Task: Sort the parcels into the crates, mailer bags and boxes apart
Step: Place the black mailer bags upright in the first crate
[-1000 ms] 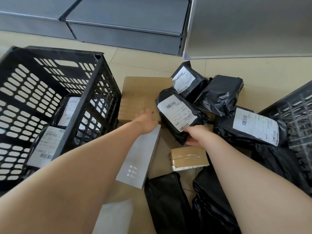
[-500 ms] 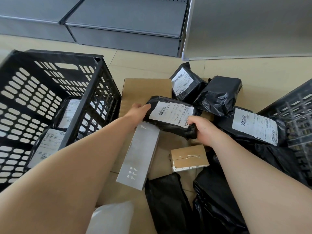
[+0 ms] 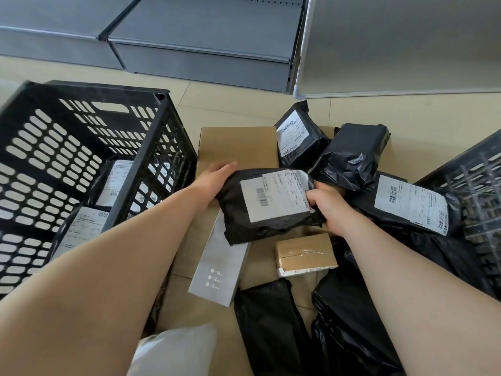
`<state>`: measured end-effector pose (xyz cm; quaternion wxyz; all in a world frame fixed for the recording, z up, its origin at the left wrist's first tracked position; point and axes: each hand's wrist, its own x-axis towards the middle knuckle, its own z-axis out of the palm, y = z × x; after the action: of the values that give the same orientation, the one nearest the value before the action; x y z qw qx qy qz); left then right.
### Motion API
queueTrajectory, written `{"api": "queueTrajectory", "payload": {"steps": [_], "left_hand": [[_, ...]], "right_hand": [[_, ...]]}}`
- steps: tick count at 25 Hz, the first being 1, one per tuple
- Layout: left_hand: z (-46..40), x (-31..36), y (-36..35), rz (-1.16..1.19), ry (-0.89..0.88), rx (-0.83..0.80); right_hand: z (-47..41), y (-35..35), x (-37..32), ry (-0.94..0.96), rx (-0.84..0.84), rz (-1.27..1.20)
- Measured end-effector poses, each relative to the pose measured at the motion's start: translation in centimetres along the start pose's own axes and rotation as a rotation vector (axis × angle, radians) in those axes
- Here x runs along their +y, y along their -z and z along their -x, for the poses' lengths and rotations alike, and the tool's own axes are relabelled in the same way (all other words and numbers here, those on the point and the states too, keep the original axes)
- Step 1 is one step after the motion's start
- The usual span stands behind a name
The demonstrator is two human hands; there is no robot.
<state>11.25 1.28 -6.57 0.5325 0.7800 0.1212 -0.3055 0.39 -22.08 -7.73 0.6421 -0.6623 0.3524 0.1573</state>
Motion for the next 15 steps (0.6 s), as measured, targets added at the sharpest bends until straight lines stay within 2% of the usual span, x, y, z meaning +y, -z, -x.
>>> {"api": "queueTrajectory", "payload": {"steps": [2, 6, 8, 11, 15], "left_hand": [[0.2, -0.6, 0.6, -0.020, 0.024, -0.084], [1.8, -0.5, 0.2, -0.102, 0.252, -0.406], [2.4, -0.3, -0.1, -0.125, 0.295, -0.501], [2.7, -0.1, -0.2, -0.176, 0.239, -0.537], [2.7, 0.2, -0.1, -0.169, 0.104, -0.428]], "right_hand": [[0.0, 0.1, -0.2, 0.044, -0.008, 0.065], [-0.1, -0.3, -0.7, 0.071, -0.012, 0.187], [-0.1, -0.4, -1.1, 0.078, 0.017, 0.224], [0.1, -0.6, -1.2, 0.065, 0.036, 0.264], [0.5, -1.0, -1.6, 0.074, 0.036, 0.285]]}}
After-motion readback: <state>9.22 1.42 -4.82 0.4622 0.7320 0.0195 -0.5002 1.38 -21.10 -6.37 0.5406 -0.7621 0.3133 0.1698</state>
